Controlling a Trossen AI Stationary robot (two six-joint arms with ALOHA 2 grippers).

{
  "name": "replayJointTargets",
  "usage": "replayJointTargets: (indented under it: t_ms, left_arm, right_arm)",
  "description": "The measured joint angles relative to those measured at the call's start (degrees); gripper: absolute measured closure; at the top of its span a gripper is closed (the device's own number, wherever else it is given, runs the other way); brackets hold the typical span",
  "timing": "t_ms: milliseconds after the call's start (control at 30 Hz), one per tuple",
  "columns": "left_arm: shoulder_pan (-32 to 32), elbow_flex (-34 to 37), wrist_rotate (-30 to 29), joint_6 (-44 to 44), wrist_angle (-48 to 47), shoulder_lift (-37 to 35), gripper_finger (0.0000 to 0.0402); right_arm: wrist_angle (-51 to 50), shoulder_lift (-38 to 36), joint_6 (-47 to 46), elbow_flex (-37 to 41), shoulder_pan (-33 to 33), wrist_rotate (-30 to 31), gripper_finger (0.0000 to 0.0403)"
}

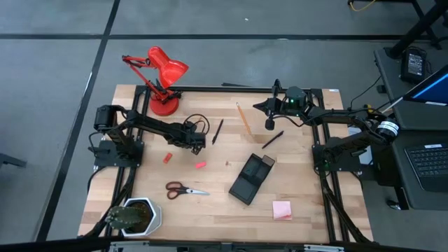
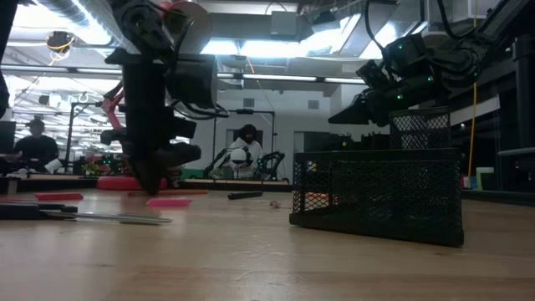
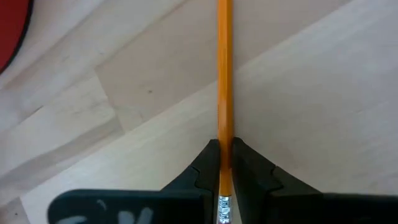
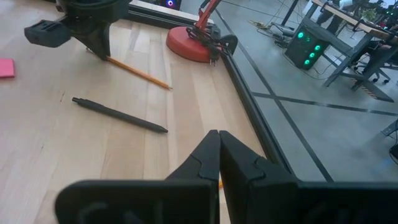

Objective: Pick and place office supplies into organizer
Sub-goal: Put the left pencil into the desk organizer

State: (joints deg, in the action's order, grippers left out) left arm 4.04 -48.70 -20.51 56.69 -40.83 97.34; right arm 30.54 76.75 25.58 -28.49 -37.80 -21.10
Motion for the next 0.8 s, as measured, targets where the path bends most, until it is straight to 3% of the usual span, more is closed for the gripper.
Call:
replayJointTargets:
  t_ms: [400, 800]
  left_arm:
    - [3.26, -0.63, 8.66, -0.38, -1.78, -0.17, 0.0347]
    - [10.21, -0.71, 15.95, -9.73, -1.21, -0.28, 0.0333]
  right_arm:
    - [-0.80, 0.00, 0.00, 0.00, 0.17, -0.07, 0.0391]
    - [-0.82, 0.00, 0.00, 0.00, 0.17, -0.09, 0.0391]
